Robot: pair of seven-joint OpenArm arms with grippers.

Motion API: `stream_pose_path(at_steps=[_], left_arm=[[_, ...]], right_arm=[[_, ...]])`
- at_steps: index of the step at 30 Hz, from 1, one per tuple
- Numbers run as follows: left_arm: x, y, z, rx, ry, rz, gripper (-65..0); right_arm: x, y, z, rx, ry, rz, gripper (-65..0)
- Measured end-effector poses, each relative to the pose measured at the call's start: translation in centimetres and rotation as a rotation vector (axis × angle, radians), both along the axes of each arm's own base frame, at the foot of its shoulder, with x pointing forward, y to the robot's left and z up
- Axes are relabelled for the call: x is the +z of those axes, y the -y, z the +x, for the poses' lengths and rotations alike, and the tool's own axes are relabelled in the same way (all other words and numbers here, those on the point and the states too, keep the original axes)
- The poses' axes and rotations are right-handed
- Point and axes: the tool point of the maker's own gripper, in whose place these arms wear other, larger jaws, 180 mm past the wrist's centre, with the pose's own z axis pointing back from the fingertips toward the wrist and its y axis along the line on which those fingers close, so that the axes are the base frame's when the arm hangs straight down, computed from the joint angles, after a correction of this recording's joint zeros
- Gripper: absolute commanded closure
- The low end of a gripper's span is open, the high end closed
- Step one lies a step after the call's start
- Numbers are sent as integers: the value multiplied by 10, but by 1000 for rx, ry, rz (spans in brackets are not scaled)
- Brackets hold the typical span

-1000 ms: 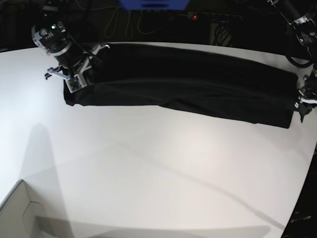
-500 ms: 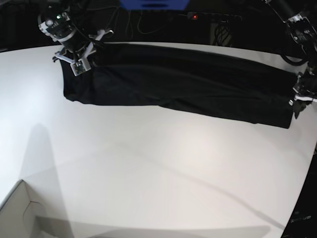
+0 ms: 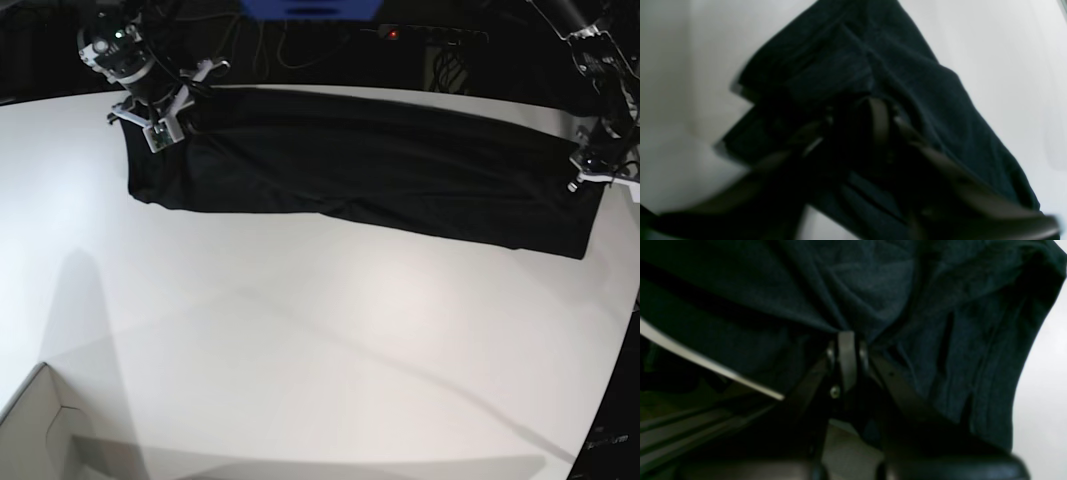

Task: Layout the t-shirt on the table in an organized manner, then fold the t-shirt properly
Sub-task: 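Hold the strip ends with both grippers and pull them taut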

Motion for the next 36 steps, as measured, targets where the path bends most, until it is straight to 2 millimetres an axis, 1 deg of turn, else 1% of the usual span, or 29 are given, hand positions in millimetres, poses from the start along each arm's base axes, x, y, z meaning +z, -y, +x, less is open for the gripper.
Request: stream_pose_path(at_steps=[2,4,5,7,10,12,14,17,19,21,24,27,30,32,34,36], left_arm=[[-1,0,-3,-1,-5,-1,-283],[1,0,-4,-6,-6,11,-318],[5,-1,-4,-6,1,19,-321],[22,-8,-1,11,45,47,-321],[49,-31,-3,70,109,102,-321],[52,-38,-7,89,106,116,-322],[50,-39,-9,86,91,122,-324],[57,-46,-3,77,103,138,-324],[52,-47,2,57,91,140,-325],[37,-38,4,-4,26,126,-325],[28,-36,5,-14,10,109,-369],[25,-37,2,-13,-3,107,-455],[26,-39,7,-15,-14,134,-527],[26,-41,11,-17,-22,163,-546],[24,-44,11,-19,-48,191,-550],[21,-40,12,-29,-62,203,-551]], right_arm=[[0,0,0,-1,0,0,0],[0,0,0,-1,0,0,0],[0,0,0,0,0,0,0],[0,0,1,0,1,-1,0],[1,0,2,0,3,-2,0],[1,0,3,0,4,-1,0],[1,0,3,0,2,-2,0],[1,0,3,0,3,-2,0],[1,0,3,0,4,-3,0],[2,0,6,-1,8,-2,0],[3,-1,9,-1,16,-1,0],[2,-1,8,-1,11,-1,0],[2,0,8,-1,11,0,0],[2,-1,8,-1,13,0,0],[2,0,8,-1,13,-1,0],[2,0,8,-1,12,-1,0]])
